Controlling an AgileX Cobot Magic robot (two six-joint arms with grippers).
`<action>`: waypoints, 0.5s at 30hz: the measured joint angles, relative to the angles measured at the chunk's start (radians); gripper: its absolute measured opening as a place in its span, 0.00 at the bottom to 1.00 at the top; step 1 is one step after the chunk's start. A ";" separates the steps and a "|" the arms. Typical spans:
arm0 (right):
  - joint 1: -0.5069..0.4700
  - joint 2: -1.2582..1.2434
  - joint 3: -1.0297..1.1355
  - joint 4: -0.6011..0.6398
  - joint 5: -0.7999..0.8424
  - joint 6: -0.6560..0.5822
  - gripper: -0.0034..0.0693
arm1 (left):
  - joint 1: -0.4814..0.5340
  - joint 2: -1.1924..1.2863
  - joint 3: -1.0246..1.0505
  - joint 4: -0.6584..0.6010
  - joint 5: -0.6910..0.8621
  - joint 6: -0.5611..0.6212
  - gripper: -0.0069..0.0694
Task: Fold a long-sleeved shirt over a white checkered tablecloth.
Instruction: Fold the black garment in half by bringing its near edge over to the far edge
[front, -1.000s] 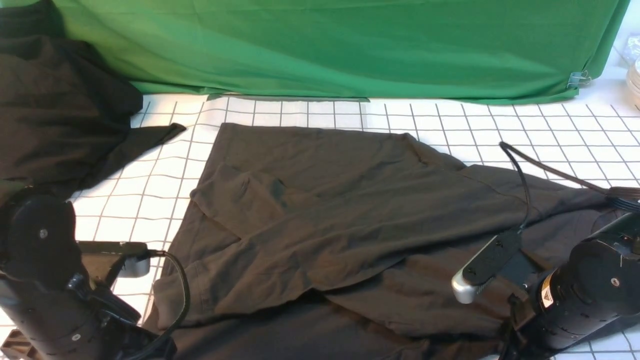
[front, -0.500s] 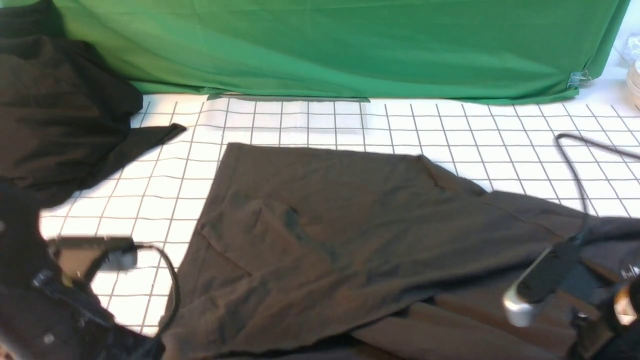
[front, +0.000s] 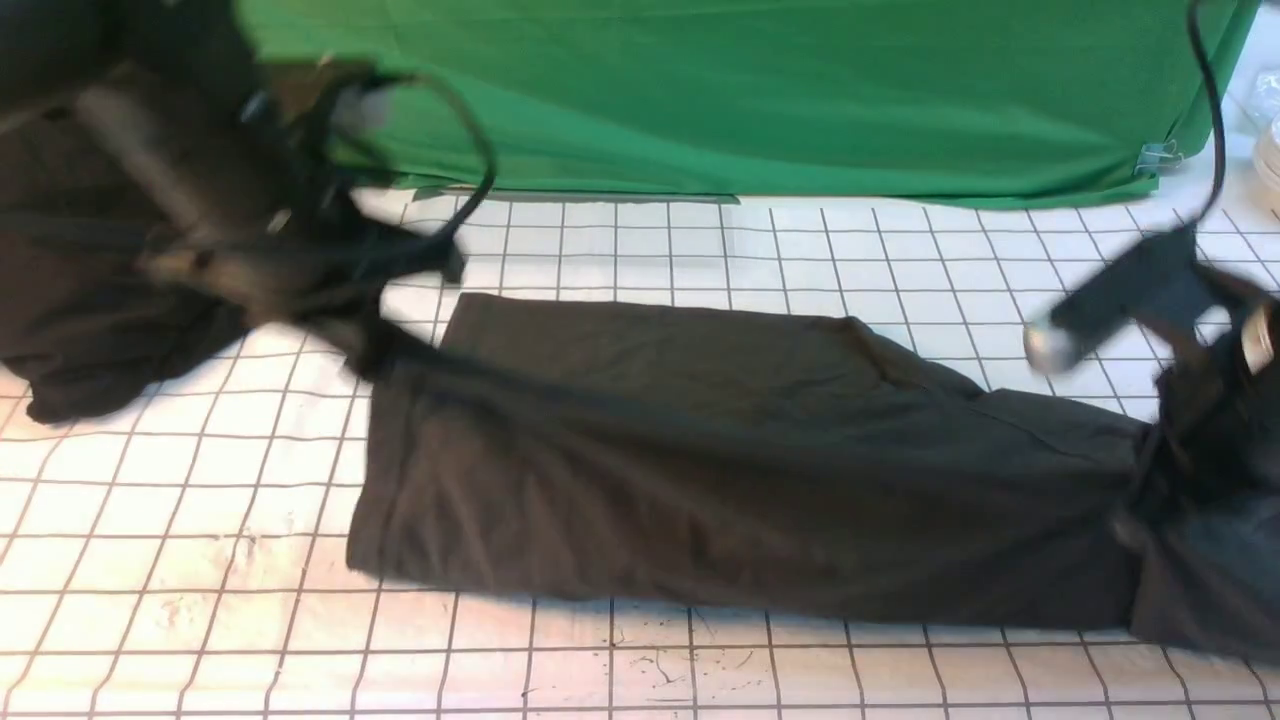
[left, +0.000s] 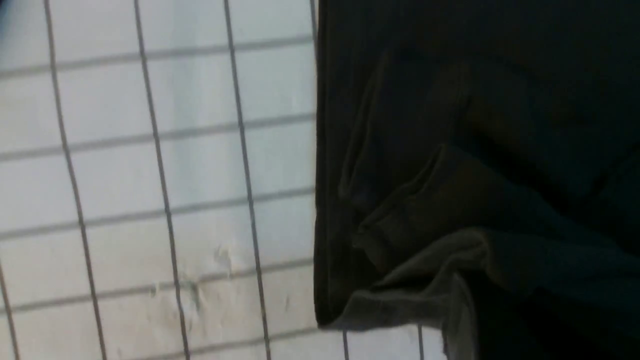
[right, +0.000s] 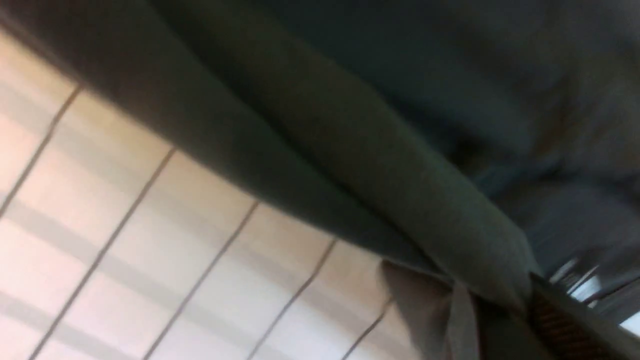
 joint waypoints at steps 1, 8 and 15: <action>-0.013 0.040 -0.041 0.000 -0.001 -0.012 0.08 | 0.011 0.053 -0.069 -0.001 0.011 0.005 0.11; -0.063 0.298 -0.296 0.000 -0.053 -0.050 0.08 | 0.100 0.367 -0.468 -0.036 0.082 0.016 0.11; -0.065 0.501 -0.489 -0.001 -0.104 -0.055 0.09 | 0.144 0.600 -0.688 -0.041 0.088 0.009 0.11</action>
